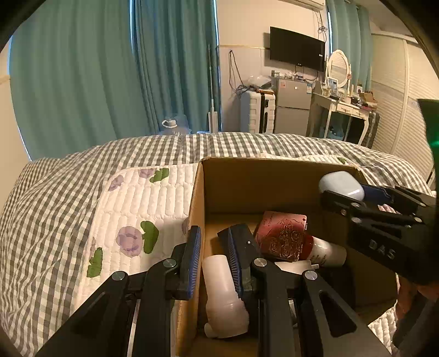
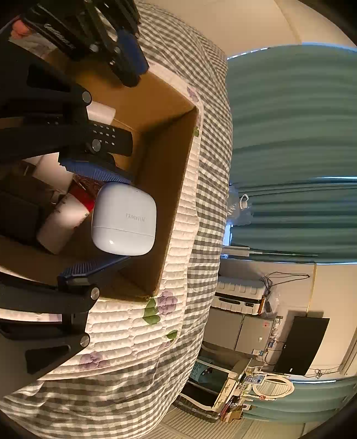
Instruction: Organize rigid objects
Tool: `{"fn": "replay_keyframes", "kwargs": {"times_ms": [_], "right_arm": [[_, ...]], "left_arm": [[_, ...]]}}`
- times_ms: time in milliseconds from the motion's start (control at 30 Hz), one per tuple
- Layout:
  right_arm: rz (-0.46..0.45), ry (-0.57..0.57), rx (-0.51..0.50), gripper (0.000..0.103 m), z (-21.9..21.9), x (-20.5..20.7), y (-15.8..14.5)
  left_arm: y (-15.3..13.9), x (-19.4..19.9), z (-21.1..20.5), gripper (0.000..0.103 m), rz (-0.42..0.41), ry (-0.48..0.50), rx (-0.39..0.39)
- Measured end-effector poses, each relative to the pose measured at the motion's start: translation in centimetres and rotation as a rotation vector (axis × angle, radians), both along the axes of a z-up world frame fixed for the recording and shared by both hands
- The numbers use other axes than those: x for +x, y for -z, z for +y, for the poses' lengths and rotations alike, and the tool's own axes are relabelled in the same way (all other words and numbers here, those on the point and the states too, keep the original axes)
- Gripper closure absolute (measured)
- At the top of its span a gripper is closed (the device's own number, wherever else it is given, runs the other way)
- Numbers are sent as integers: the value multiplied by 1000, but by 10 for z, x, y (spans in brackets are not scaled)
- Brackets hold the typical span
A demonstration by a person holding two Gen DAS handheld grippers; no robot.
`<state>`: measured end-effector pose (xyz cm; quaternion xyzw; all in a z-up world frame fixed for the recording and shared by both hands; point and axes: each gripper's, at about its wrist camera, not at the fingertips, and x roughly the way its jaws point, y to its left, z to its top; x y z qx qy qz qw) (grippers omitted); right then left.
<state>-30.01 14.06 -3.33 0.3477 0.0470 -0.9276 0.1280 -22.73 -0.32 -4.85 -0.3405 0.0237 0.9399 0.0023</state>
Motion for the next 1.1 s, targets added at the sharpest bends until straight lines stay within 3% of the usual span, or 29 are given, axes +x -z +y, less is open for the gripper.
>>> {"fn": "replay_keyframes", "kwargs": {"times_ms": [33, 67, 233, 367, 700, 800, 833, 933, 1033, 1100], "right_arm": [[12, 12, -4, 34, 0, 1, -1], [27, 19, -13, 30, 0, 4, -3], [55, 30, -41, 30, 7, 22, -28], [91, 44, -25, 30, 12, 46, -58], [243, 60, -39, 30, 30, 148, -150], [295, 81, -40, 27, 36, 180, -169], [305, 87, -48, 21, 37, 186, -172], [341, 103, -91, 15, 43, 210, -180], [356, 114, -104, 7, 44, 224, -180], [362, 128, -122, 0, 47, 229, -176]], "left_arm": [[-1, 1, -1, 80, 3, 1, 3], [-2, 2, -1, 80, 5, 2, 7], [-21, 16, 2, 80, 35, 12, 23], [-55, 37, 8, 80, 84, 21, 24], [-142, 123, 14, 79, 274, 53, 22], [-156, 146, 12, 45, 315, 59, 34], [-160, 152, 10, 39, 334, 56, 37], [-165, 169, 8, 34, 358, 61, 29], [-166, 182, 4, 11, 391, 44, 18], [-165, 189, 0, 3, 421, 26, 23]]}}
